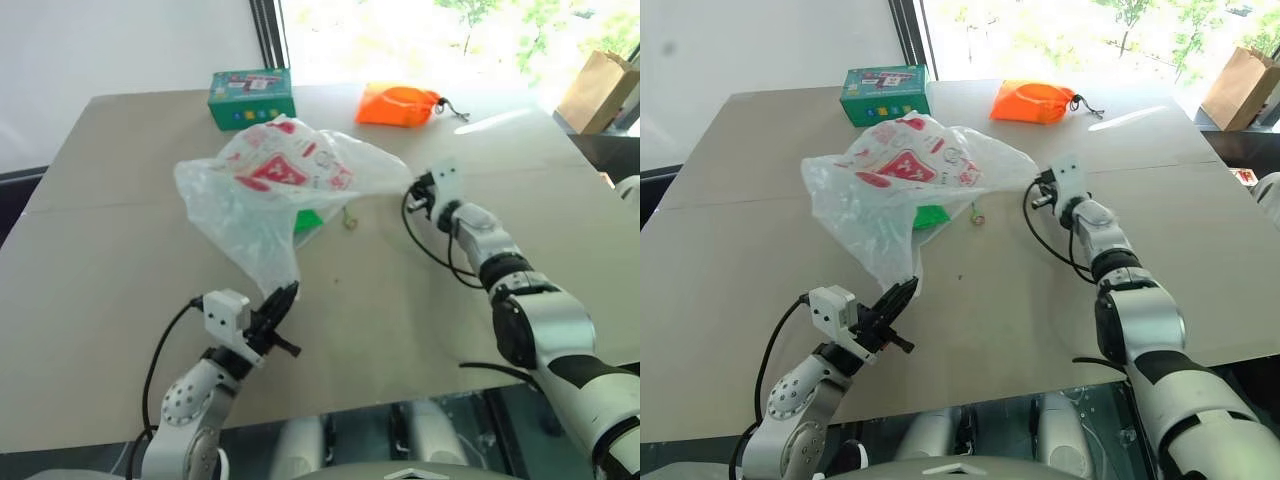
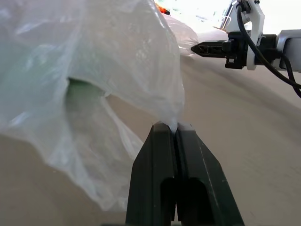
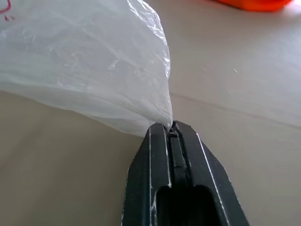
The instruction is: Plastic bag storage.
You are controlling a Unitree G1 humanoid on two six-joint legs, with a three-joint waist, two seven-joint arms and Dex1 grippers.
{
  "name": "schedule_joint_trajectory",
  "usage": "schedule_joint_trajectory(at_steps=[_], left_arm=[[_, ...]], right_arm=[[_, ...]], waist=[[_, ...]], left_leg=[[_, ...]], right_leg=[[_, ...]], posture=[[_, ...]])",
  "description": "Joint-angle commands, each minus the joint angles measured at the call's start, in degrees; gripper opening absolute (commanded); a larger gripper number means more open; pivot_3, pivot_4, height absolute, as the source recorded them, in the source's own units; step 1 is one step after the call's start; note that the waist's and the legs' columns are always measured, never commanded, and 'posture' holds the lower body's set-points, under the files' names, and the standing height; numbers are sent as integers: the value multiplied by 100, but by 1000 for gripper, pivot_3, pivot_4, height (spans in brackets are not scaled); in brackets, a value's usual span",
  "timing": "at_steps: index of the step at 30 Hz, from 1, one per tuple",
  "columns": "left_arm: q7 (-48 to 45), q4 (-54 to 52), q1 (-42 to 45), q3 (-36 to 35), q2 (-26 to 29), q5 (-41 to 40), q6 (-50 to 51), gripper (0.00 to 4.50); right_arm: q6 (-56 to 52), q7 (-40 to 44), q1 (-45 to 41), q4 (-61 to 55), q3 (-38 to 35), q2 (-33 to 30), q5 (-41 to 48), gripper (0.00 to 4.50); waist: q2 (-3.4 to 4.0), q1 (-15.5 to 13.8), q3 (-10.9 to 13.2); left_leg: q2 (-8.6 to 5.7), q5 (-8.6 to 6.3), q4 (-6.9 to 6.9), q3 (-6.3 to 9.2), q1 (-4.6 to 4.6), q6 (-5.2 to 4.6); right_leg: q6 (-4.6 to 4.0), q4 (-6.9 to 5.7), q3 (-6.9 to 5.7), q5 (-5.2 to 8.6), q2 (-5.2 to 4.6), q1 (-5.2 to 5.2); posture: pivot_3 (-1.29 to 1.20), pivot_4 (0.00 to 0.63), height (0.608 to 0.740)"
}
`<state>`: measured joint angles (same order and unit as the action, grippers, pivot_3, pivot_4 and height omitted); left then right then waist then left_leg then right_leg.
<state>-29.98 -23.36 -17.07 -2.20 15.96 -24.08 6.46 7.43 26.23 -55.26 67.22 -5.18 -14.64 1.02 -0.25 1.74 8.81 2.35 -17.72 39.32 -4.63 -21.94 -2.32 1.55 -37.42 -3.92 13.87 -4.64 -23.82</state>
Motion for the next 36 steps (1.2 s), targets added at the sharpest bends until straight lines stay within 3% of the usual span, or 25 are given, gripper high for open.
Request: schedule_joint_trajectory(at_steps=[1,8,15,18,20,21,26,28,31,34,36], left_arm=[[-105,-105,-2,15,41,-145,75,0],[-98,-181,138,-39,5,-401,276,0],[374,-347,888,-539,-158,-1176,701,0],[638,-385,1245,-800,-250,-1546,854,0],[986,-324,1615,-1125,-359,-1902,910,0],[1119,-291,1750,-1245,-397,-2027,924,0],[2039,-194,2621,-1787,-568,-2450,971,0],[2188,-206,2845,-1782,-579,-2473,1021,0],[2188,-288,2942,-1566,-597,-2378,1092,0],[2152,-389,2847,-1354,-629,-2295,1130,0],[2141,-476,2721,-1270,-653,-2292,1151,0]], right_arm=[[-427,235,763,-1506,-168,-430,257,55],[-2292,228,2460,-4853,-611,-1184,867,55],[-3471,502,2836,-6449,-819,-1357,1665,55],[-3934,921,2916,-6842,-684,-1388,2124,796],[-4067,1431,3125,-7155,-413,-1453,2377,1778],[-4092,1640,3213,-7278,-308,-1489,2464,1947],[-4391,2317,3562,-7950,23,-1529,3098,4386],[-4455,2508,3664,-8166,323,-1620,3096,4452],[-3943,2157,3588,-7774,923,-1526,2258,4452],[-3497,1345,3269,-7000,850,-1071,1775,4452],[-3376,1249,3084,-6765,672,-980,1768,4452]], waist=[[0,-15,0],[5,-93,3],[3,-94,3],[3,-101,3],[1,-112,3],[-1,-119,4],[-13,-155,7],[-16,-163,8],[-27,-152,3],[-35,-150,5],[-34,-145,5]], left_leg=[[0,0,0,-2,1,0],[1,0,0,-1,5,0],[0,-1,2,-5,20,-1],[-2,-1,3,-3,17,-2],[-4,-1,4,-2,12,-2],[-5,-1,4,-2,12,-3],[-8,-1,6,19,-2,-3],[-9,-1,9,23,-3,-3],[-13,-1,9,21,4,-3],[-16,1,10,18,6,0],[-16,1,12,16,7,1]], right_leg=[[0,0,1,0,0,0],[1,0,2,0,2,2],[1,-19,-1,0,11,3],[1,-17,0,0,14,3],[1,-9,-1,0,12,3],[1,-8,-1,0,11,4],[2,4,-2,0,10,6],[2,6,-5,-1,9,7],[2,8,-10,-1,10,15],[2,7,-23,-1,15,15],[2,3,-21,-1,16,14]], posture=[[0,150,740],[0,150,740],[0,150,740],[0,150,740],[0,150,740],[0,150,740],[0,150,740],[0,150,740],[0,150,740],[0,150,740],[0,150,740]])
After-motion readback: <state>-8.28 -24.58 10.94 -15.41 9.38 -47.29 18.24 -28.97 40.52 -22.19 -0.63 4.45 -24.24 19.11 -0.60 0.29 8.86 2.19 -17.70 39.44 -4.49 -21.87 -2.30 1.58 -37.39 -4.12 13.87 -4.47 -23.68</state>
